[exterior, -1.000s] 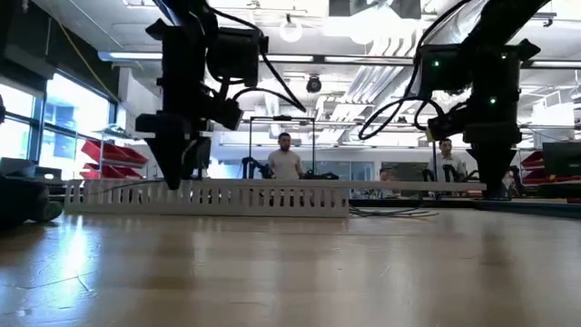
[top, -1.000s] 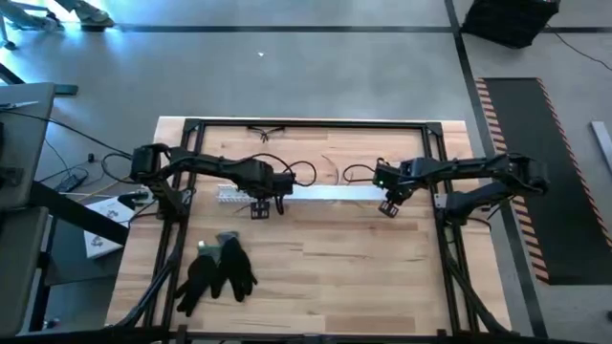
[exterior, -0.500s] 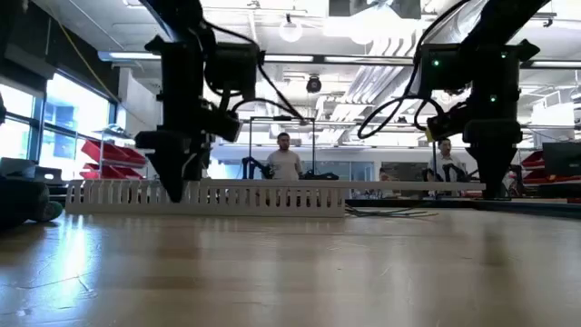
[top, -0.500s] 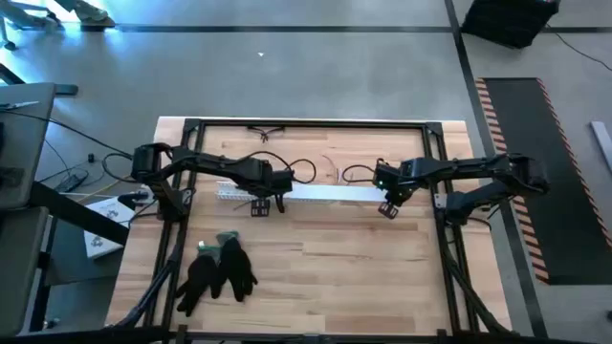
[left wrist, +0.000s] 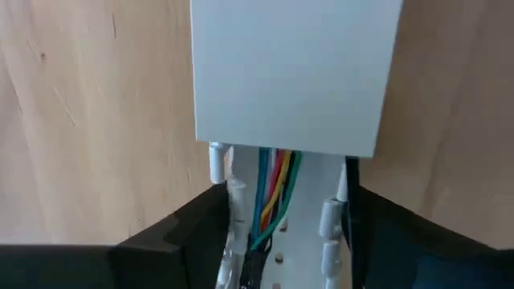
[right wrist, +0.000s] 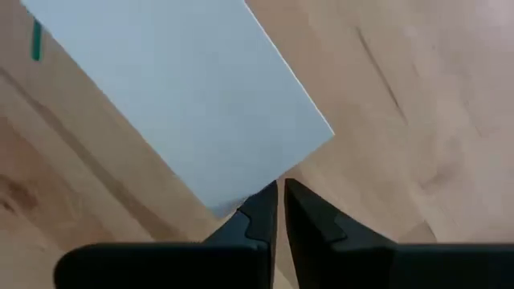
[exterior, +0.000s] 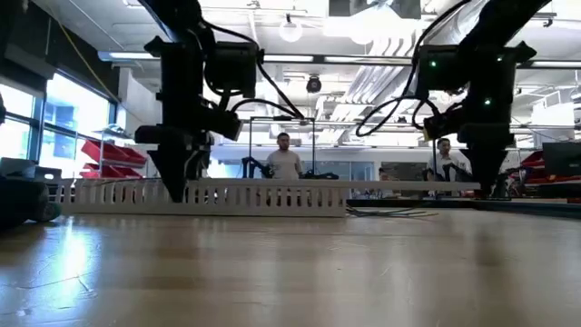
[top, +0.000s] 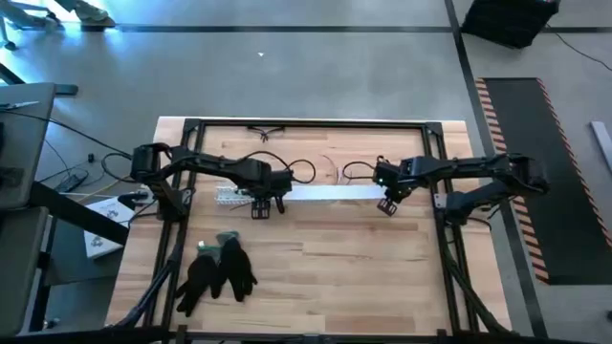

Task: Ziptie cables
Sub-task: Close the white cable duct

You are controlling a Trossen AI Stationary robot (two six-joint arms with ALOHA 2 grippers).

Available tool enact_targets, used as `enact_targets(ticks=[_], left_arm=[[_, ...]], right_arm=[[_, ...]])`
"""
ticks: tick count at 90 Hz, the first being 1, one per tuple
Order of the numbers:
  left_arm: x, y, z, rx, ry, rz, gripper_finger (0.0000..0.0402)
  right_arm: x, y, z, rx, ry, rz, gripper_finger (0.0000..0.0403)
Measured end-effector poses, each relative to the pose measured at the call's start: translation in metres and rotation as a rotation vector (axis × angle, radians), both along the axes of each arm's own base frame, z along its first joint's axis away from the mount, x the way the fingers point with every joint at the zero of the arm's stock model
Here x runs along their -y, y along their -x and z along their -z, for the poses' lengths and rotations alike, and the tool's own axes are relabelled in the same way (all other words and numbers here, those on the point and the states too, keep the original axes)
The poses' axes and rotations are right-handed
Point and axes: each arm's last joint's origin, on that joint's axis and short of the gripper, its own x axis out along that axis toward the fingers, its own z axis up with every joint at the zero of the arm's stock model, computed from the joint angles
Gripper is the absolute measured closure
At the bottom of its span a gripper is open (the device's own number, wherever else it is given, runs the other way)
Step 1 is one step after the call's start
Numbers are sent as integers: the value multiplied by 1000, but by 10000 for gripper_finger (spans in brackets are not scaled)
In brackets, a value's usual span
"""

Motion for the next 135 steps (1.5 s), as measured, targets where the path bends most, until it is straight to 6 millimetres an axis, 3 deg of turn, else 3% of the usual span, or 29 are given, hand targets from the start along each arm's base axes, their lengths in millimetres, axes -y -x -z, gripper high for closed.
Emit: enact_targets(ticks=[20,39,88,113,135], left_arm=[[-1,2,1,-14,-6,-12,235],[-1,-5,-1,51,-49,-18,235],[-3,-19,-29,81,-22,-24,132],[0,1,-27,-115,6,-80,130],[-2,5,-6,-72,-71,-56,130]], right_arm=[[3,-11,-1,114,22,-35,392],[1,3,-1,-46,51,12,392],[-1,9,-1,-105,47,28,392],[-1,9,0,-107,47,25,392],[-1,8,0,-96,51,22,392]])
